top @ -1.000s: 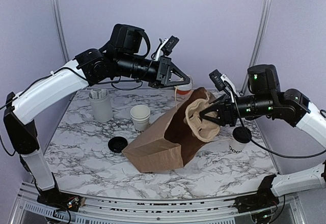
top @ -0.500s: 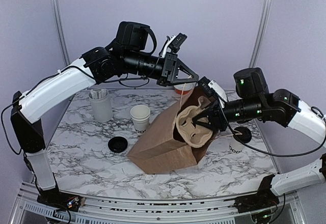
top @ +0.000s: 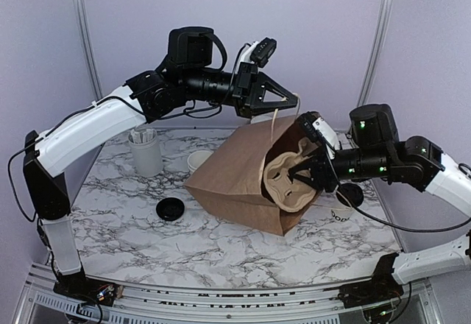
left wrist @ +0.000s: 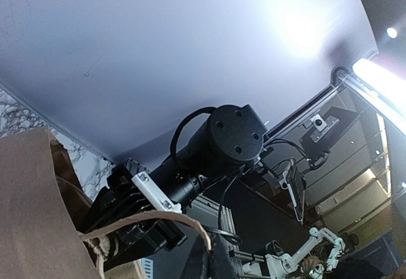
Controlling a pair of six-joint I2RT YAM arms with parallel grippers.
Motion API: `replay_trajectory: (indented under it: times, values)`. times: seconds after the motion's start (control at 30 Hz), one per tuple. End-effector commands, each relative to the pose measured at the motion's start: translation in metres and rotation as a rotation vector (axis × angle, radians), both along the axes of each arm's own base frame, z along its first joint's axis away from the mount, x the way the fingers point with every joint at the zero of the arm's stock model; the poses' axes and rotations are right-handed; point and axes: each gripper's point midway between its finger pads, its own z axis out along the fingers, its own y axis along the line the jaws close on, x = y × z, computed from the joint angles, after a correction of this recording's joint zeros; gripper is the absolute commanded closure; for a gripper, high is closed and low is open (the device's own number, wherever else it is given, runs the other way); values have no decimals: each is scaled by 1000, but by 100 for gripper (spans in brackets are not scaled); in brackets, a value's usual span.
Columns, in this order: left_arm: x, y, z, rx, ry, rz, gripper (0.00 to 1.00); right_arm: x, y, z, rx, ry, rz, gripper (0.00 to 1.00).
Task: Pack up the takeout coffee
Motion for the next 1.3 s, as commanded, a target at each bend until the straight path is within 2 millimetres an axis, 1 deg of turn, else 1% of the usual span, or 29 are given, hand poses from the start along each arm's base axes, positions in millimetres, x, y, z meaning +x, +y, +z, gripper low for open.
replay_trajectory:
  times: [0.0, 0.07, 0.2, 0.4, 0.5, 0.57, 0.7, 0.8, 0.9, 1.0, 1.13, 1.2, 1.27]
  values:
    - [-12, 1, 35, -156, 45, -140, 100, 2, -8, 17, 22, -62, -32, 65]
    - [-14, 0, 38, -166, 72, -171, 100, 3, -11, 20, 17, -71, -44, 65]
    - [-9, 0, 32, -148, 91, -168, 100, 4, -17, 21, 2, -80, -64, 65]
    - [-6, 1, 28, -135, 109, -160, 100, 7, -25, 23, -11, -94, -104, 65]
    - [-3, -2, 24, -129, 128, -150, 100, 5, -17, 24, 6, -80, -77, 65]
    - [0, -7, 20, -124, 145, -145, 100, 4, -11, 21, 6, -66, -57, 65]
    - [2, -21, 13, -118, 177, -152, 100, 0, -1, 20, 15, -64, -26, 65]
    - [-1, -29, 11, -117, 202, -172, 100, -1, 4, 23, 28, -67, -11, 65]
    - [0, -31, 12, -132, 210, -178, 100, -2, 6, 21, 27, -65, -2, 65]
    - [3, -31, 11, -136, 215, -177, 100, -3, 4, 22, 30, -69, -2, 65]
    - [17, -23, 7, -144, 228, -153, 100, -7, 0, 28, 42, -78, 1, 65]
    - [24, -18, 6, -147, 258, -145, 100, -7, 0, 26, 36, -71, 5, 65]
    - [28, -13, 7, -173, 301, -159, 100, -7, 2, 20, 18, -55, 12, 65]
